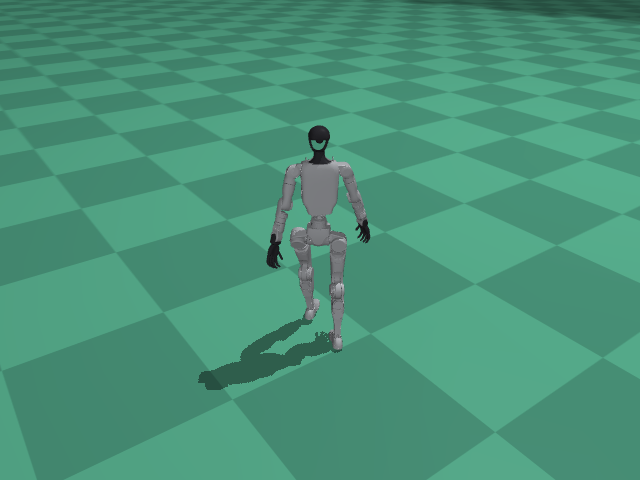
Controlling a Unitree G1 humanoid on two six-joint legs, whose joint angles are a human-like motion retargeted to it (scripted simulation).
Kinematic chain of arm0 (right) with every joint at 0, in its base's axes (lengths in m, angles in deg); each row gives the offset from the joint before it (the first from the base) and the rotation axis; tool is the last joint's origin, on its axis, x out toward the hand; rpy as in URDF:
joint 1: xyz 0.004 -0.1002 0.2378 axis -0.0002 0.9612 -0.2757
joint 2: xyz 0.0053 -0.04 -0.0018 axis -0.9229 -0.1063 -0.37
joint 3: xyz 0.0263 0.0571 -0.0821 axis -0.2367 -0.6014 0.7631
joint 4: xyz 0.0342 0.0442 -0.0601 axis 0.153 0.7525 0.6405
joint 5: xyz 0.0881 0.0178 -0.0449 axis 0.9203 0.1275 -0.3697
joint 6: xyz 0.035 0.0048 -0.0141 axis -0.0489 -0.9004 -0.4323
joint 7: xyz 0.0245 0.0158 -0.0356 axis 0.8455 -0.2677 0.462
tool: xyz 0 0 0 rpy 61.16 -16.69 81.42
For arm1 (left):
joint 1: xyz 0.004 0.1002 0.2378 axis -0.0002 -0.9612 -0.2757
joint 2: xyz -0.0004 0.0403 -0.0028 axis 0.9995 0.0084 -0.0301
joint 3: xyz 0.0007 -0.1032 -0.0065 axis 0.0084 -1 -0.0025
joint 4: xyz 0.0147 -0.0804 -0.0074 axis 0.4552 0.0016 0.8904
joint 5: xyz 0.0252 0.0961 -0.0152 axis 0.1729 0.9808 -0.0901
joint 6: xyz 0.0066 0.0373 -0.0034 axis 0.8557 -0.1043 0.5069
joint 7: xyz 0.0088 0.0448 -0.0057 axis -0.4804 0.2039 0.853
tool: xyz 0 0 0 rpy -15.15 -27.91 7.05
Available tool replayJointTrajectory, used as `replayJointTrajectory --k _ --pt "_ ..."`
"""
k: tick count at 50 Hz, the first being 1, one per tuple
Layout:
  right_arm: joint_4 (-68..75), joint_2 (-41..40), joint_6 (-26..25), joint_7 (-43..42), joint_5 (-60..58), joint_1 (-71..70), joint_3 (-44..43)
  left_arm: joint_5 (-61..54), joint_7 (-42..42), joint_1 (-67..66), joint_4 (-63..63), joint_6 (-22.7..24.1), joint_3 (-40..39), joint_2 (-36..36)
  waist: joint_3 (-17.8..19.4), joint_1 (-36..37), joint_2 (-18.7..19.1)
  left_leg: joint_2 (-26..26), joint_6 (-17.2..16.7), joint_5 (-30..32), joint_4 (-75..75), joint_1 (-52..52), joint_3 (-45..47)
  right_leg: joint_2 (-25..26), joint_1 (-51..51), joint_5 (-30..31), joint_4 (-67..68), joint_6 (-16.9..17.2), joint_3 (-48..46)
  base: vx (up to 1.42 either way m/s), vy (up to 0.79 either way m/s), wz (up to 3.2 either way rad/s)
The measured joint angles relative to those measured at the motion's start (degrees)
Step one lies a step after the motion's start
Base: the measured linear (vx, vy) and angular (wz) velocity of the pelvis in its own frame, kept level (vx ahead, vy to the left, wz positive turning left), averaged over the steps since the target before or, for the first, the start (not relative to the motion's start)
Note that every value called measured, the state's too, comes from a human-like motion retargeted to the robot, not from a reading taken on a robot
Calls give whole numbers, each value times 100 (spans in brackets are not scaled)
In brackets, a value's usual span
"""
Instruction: Stand up
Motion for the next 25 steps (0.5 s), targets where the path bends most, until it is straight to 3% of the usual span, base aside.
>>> replayJointTrajectory --k 2,3,7,9,10,12,14,15,16,20,22,25 --pt "-96 -18 68 -23 88 -82 26 -116 -44 -87 -61 -24 -133 -28 -34 32 -30 -36 631 -38 -708 -57 121 50 178 -3 34 -41 128 63 19 -28" --pt "-136 -34 102 -22 124 -116 42 -160 -59 -119 -94 -42 -193 -41 -58 26 -42 -34 729 -59 -930 -19 138 74 251 17 70 -45 133 64 23 -40" --pt "-252 -131 194 30 114 -72 96 -234 -116 -143 -226 -186 -326 -64 -124 104 -112 -64 674 86 -480 12 41 234 447 419 377 -61 310 79 35 -52" --pt "-197 -198 225 36 60 34 151 -206 -182 -83 -301 -270 -357 -61 -196 63 -190 -83 611 149 -230 21 -77 364 494 1099 680 82 362 76 32 -31" --pt "-151 -218 224 39 46 84 182 -194 -213 -42 -328 -289 -351 -53 -198 59 -241 -128 542 86 -82 14 -116 391 508 1449 826 194 403 74 28 -12" --pt "126 -231 173 62 55 208 312 -214 -300 156 -406 -295 -163 8 -191 -38 -253 -261 372 -294 272 125 -352 628 442 2573 1498 773 447 71 23 15" --pt "337 -231 100 100 -74 334 337 -247 -349 395 -462 -287 58 48 -227 -125 -80 -59 258 -561 431 351 -343 882 126 3034 2348 1050 151 75 26 14" --pt "420 -230 48 118 -168 404 330 -250 -361 528 -484 -279 166 59 -259 -150 6 46 216 -704 503 445 -278 953 -82 3044 2774 1167 -38 82 34 -7" --pt "472 -239 -17 114 -288 518 281 -229 -357 687 -499 -273 277 55 -299 -167 88 122 166 -841 501 572 -358 995 -347 2678 3208 1085 -181 77 34 -13" --pt "682 -286 -133 84 -378 1016 34 -81 -367 1344 -421 -206 754 36 -383 -315 440 445 93 -1151 382 1132 -551 835 -1567 1176 4475 366 -894 72 30 24" --pt "786 -296 -108 189 -202 1249 -25 -30 -346 1633 -264 -86 975 14 -386 -413 523 506 88 -1215 261 1427 -658 794 -2033 832 4424 365 -943 53 17 52" --pt "910 -304 -101 300 -50 1520 -151 -25 -311 2060 17 234 1253 -40 -377 -514 454 435 108 -1299 59 1845 -598 651 -2457 517 3590 692 -544 73 22 39"
